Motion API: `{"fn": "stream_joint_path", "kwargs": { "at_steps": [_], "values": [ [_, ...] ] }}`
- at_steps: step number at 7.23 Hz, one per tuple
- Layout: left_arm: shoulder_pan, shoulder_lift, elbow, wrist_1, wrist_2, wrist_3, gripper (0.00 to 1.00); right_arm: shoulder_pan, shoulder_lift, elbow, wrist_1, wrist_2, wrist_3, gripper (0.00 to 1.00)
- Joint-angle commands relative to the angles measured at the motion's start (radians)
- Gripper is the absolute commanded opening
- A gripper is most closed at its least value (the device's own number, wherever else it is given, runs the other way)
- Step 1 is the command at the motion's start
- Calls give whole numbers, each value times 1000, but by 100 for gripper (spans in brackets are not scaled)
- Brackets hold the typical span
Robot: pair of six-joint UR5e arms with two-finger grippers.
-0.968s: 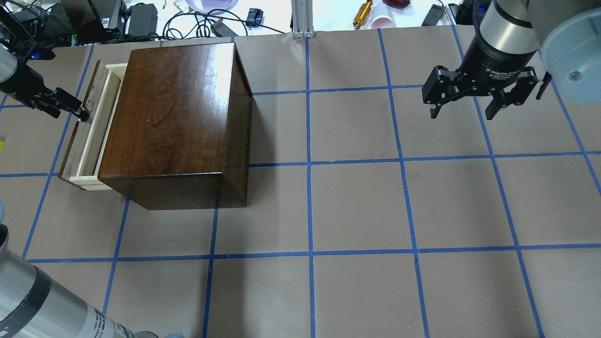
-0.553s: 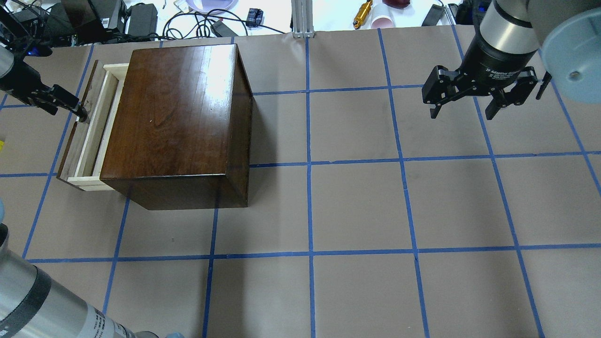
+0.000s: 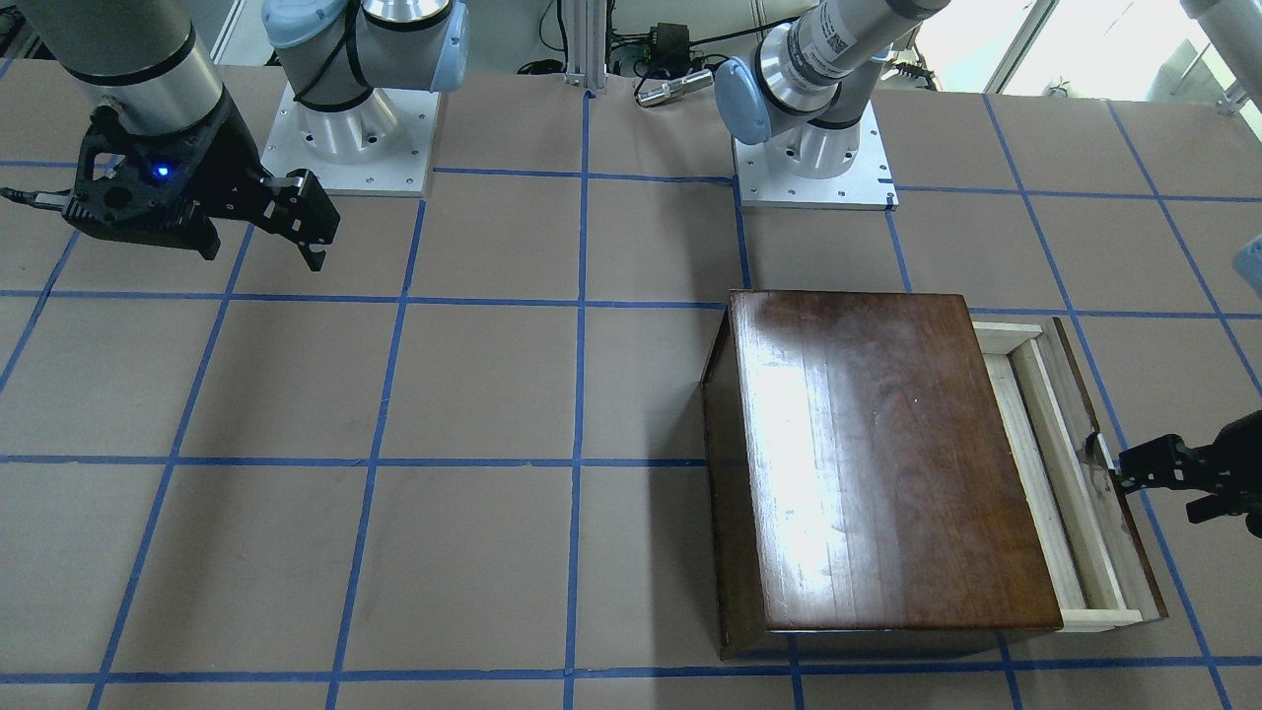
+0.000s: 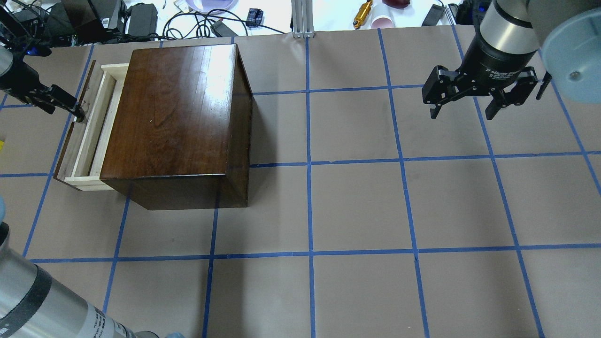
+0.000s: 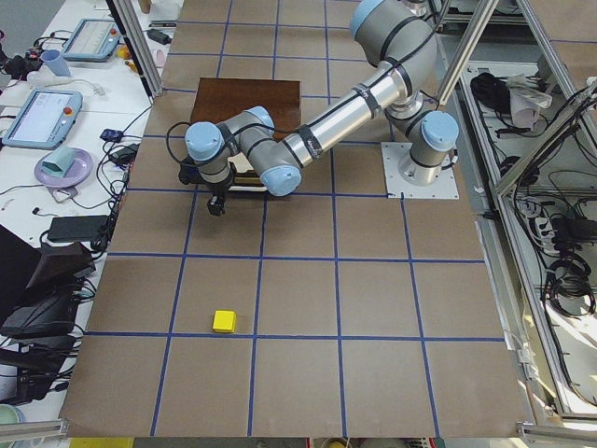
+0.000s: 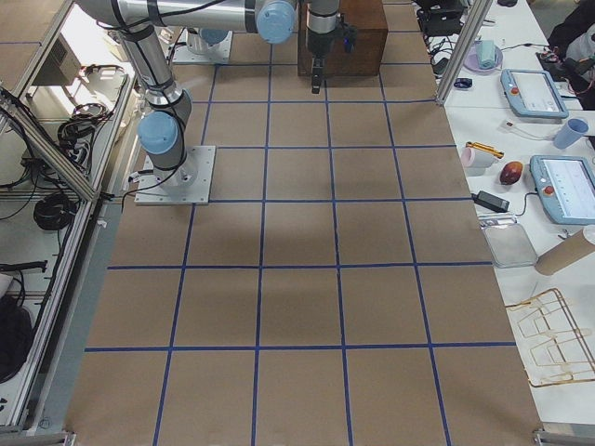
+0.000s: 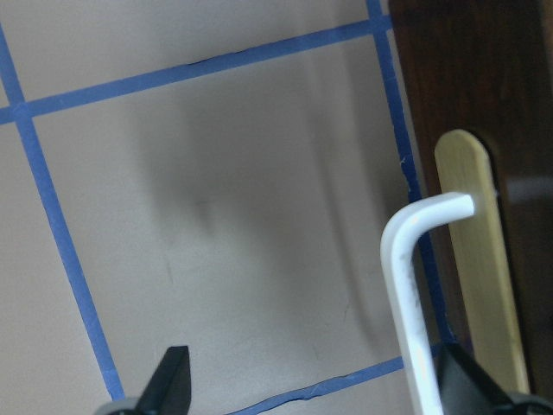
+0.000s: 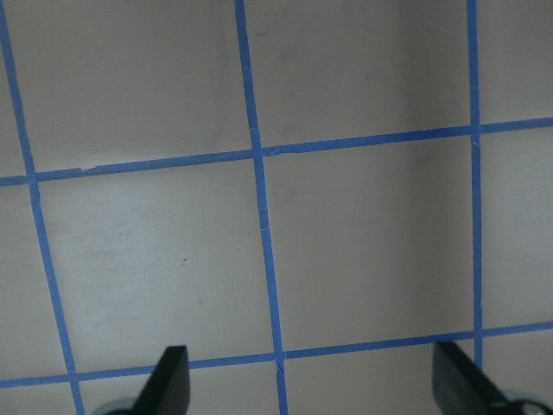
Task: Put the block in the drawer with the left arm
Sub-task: 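Pull the drawer open with the left gripper, away from the cabinet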
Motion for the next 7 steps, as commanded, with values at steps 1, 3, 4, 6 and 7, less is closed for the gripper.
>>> {"fn": "stream_joint_path", "kwargs": {
  "at_steps": [1,3,4,6,7],
  "values": [
    [1,-13,18,-2,1,15,100,0,0,0,0,0,0,100],
    [8,-14,21,-1,2,29,100,0,0,0,0,0,0,100],
    [8,-14,21,-1,2,35,100,0,0,0,0,0,0,100],
    [8,-16,21,4,34,46,100,0,0,0,0,0,0,100],
    [8,-16,21,6,35,46,100,0,0,0,0,0,0,100]
  ]
}}
